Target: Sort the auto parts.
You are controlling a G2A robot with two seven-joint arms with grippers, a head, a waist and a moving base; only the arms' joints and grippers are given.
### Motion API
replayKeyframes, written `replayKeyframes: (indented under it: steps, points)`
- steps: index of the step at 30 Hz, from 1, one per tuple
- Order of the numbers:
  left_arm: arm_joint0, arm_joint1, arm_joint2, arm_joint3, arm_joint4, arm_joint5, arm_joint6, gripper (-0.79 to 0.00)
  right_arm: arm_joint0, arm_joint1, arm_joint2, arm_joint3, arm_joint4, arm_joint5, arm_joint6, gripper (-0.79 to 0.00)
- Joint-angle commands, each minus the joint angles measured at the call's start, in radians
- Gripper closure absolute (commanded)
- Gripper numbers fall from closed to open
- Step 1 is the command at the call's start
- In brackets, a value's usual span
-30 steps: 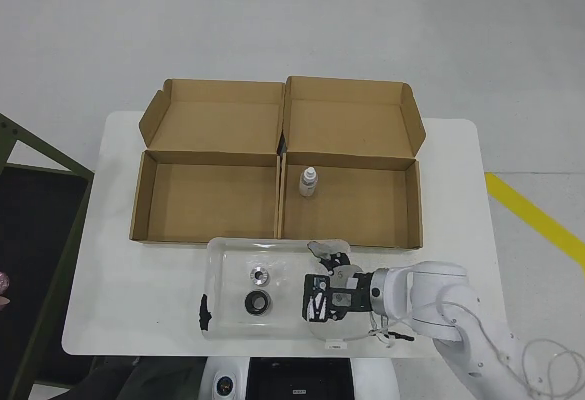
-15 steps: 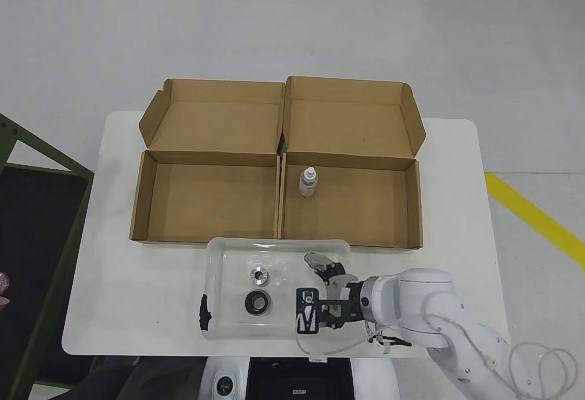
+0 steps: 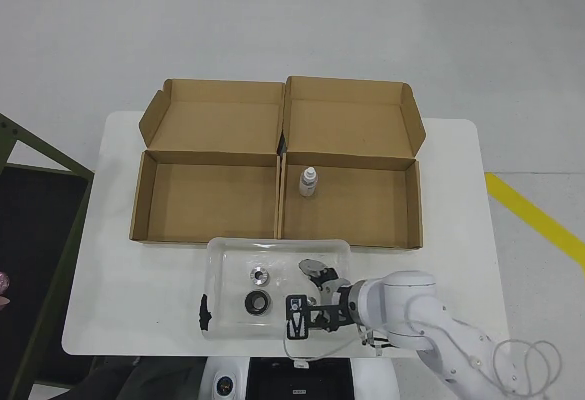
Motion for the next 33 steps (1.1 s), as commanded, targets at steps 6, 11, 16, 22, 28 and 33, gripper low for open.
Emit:
replayKeyframes:
  steps: [6, 11, 16, 22, 28, 33]
  points:
    - [0.0, 0.0, 0.0, 0.0, 0.0, 0.0, 0.0, -0.785, 0.029, -0.005, -0.04, 0.02, 0.008, 0.009, 0.043, -0.628]
    - [0.0, 0.0, 0.0, 0.0, 0.0, 0.0, 0.0, -0.785, 0.046, -0.008, -0.062, 0.041, 0.016, 0.02, 0.072, -0.582]
    - [0.0, 0.0, 0.0, 0.0, 0.0, 0.0, 0.0, -0.785, 0.059, -0.01, -0.076, 0.055, 0.029, 0.023, 0.091, -0.496]
    - [0.0, 0.0, 0.0, 0.0, 0.0, 0.0, 0.0, -0.785, 0.074, -0.009, -0.099, 0.073, 0.032, 0.037, 0.105, -0.382]
    - [0.0, 0.0, 0.0, 0.0, 0.0, 0.0, 0.0, -0.785, 0.088, -0.006, -0.121, 0.082, 0.039, 0.05, 0.117, -0.299]
    - [0.0, 0.0, 0.0, 0.0, 0.0, 0.0, 0.0, -0.785, 0.103, 0.0, -0.145, 0.088, 0.049, 0.061, 0.129, -0.197]
